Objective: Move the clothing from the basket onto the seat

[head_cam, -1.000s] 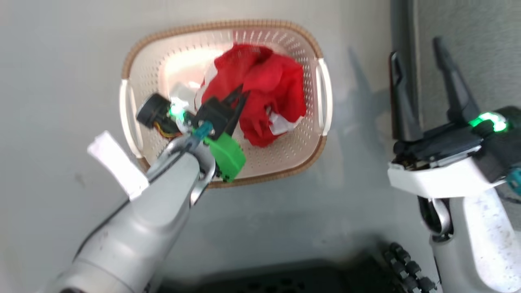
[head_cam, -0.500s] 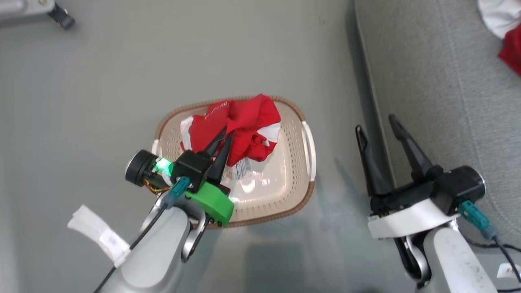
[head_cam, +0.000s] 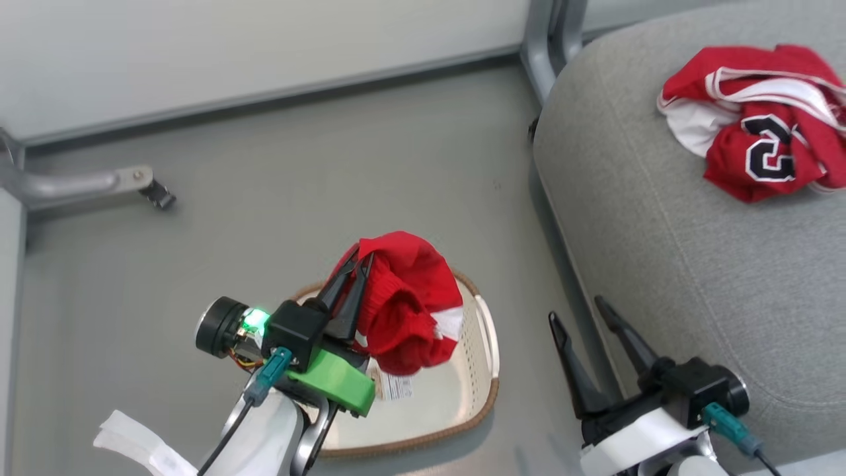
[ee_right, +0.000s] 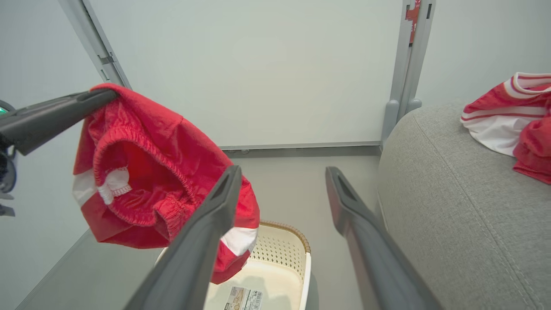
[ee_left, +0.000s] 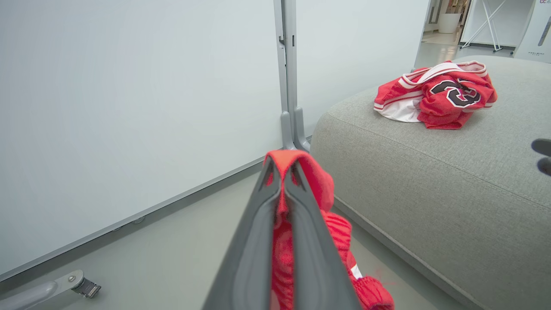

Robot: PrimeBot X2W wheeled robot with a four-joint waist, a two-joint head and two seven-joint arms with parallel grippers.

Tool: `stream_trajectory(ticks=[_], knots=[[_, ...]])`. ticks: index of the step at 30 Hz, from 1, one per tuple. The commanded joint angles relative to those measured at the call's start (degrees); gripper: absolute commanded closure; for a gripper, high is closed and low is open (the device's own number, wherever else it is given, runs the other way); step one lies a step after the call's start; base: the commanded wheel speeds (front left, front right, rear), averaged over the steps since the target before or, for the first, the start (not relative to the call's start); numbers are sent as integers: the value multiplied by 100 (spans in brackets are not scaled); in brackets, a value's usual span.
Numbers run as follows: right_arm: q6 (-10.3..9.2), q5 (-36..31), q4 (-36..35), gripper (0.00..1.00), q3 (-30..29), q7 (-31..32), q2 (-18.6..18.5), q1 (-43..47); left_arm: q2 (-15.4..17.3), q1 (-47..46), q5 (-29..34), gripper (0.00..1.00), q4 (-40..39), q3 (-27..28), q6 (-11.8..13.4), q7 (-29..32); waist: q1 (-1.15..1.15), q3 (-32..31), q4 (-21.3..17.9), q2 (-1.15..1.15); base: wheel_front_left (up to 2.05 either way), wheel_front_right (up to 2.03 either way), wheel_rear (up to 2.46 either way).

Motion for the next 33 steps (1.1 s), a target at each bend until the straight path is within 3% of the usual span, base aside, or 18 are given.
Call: stream_trajectory(ticks=[1,18,33], knots=[[-6,5,33,0,57,-2,-16,143,-24,140,32,100,-87,25,-48,-4,1,-707,-179,0,0,0,0],[-6,-71,121,0,640,-1,-15,-92,-299,-121,97,100,-636,-336,-313,-4,1,-790,-274,0,0,0,0],[-6,-69,451,0,696,-1,-18,-354,-467,-559,-343,100,-1074,-1408,-468,287,1,-636,-269,0,0,0,0]])
